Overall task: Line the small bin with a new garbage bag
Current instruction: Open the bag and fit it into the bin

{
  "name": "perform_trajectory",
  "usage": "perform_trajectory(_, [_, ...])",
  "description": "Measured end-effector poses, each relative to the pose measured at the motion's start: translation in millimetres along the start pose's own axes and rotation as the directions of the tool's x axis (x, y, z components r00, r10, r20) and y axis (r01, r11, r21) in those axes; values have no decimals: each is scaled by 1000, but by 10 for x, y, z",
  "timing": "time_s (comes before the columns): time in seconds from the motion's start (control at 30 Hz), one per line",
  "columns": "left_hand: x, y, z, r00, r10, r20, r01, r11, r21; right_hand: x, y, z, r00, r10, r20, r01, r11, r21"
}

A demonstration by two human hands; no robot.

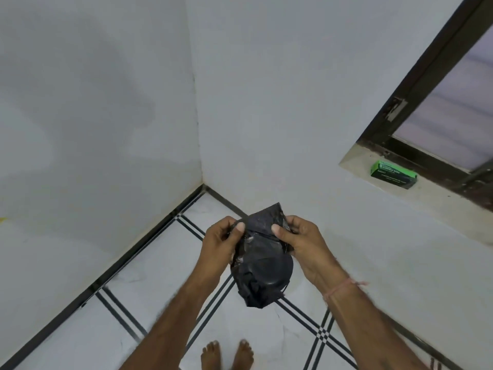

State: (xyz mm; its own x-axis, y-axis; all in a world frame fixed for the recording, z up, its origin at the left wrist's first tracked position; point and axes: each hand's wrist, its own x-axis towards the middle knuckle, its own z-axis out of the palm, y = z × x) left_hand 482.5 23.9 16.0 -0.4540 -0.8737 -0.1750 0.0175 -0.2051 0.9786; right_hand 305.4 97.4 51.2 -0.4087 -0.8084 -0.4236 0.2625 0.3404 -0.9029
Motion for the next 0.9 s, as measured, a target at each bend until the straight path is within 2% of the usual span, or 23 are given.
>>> perform_trajectory(0.1, [-94, -20, 42, 997, -63, 33, 62, 997, 41, -125, 104, -31, 994, 3, -111, -3, 1000, 0])
perform_trajectory(0.2, [-164, 36, 164, 983, -116, 139, 113, 993, 27, -193, 122, -30, 995, -52, -84, 49, 998, -41])
perform_trajectory(0.27, [-155, 87, 259, 982, -93, 163, 83, 994, 64, -228, 104, -17, 994, -95, -48, 92, 993, -69])
perform_trajectory(0.4, [-72, 136, 344, 999, -35, 22, 33, 996, 78, -287, 88, -55, 993, -111, -46, 109, 993, -44])
perform_trajectory(0.47, [-31, 127, 342, 999, -45, 5, 44, 994, 98, -319, 79, -103, 997, -75, -24, 73, 994, -78])
perform_trajectory(0.73, [175, 193, 268, 975, -96, 199, 88, 995, 51, -381, 57, -179, 996, 68, 49, -70, 997, 36])
perform_trajectory(0.9, [244, 259, 13, 950, -177, 257, 176, 984, 27, -326, 20, 73, 995, 34, -95, -21, 991, 134])
